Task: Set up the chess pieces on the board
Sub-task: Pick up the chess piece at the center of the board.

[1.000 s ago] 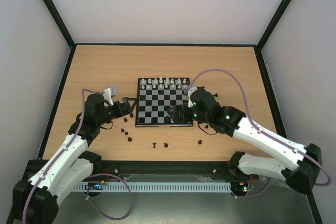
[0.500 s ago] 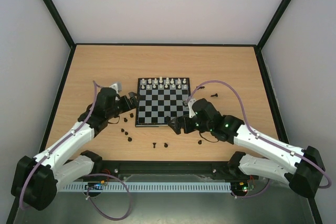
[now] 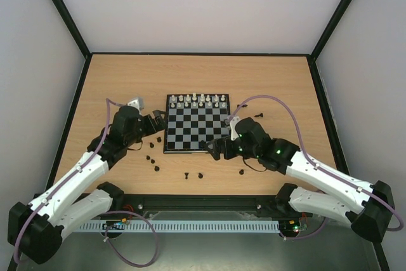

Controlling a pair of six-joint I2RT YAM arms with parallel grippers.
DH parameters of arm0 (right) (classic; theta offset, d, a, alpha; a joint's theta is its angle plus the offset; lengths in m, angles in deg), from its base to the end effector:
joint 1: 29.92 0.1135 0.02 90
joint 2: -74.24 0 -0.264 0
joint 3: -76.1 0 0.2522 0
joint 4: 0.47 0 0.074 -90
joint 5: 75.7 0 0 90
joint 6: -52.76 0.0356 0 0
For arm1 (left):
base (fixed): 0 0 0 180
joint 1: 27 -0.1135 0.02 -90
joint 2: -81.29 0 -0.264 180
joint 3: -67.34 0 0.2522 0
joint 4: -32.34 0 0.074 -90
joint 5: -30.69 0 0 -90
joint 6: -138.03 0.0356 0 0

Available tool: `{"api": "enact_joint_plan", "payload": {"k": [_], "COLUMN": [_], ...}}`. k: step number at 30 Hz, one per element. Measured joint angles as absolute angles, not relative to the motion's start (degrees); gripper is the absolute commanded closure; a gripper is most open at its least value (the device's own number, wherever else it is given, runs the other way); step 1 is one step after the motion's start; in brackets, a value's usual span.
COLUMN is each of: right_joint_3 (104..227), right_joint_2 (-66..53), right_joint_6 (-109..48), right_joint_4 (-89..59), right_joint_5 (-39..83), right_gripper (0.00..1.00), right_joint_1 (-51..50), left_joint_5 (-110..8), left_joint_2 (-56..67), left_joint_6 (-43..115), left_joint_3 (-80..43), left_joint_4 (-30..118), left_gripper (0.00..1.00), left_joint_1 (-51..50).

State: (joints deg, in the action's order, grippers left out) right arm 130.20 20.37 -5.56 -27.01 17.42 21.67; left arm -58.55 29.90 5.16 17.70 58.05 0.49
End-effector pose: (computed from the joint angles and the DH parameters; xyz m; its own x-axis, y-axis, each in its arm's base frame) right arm 0.1319 0.1695 0.2792 -0.6612 0.0102 -0.7502 -0.5470 0.6778 0.4913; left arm 0.1813 -0.0949 0.2616 -0.6209 -0.4438 -0.6462 0.0676 0.7909 -0.6082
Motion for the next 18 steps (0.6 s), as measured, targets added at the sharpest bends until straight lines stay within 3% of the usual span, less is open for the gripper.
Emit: {"api": "enact_joint_plan", "payload": {"k": [10,18], "right_joint_3": [139.14,142.75], "right_joint_2": [10.34,3.67], "right_joint_6": [-8.88,-9.84], "right_joint_4": [-35.97,-41.85], "right_joint_5": [16.15,17.33], "right_gripper": [0.02,0.22], "right_joint_1": [21.69,22.89], "left_joint_5": [-58.12,-55.32], "left_joint_2": [30.59,26.59], "left_joint_6": [4.75,5.51], "left_joint_3": [18.73,19.67], "left_joint_4": [58.23,55.69], "left_gripper": [0.0,0.01], "left_joint_1": [0.49,0.49]}}
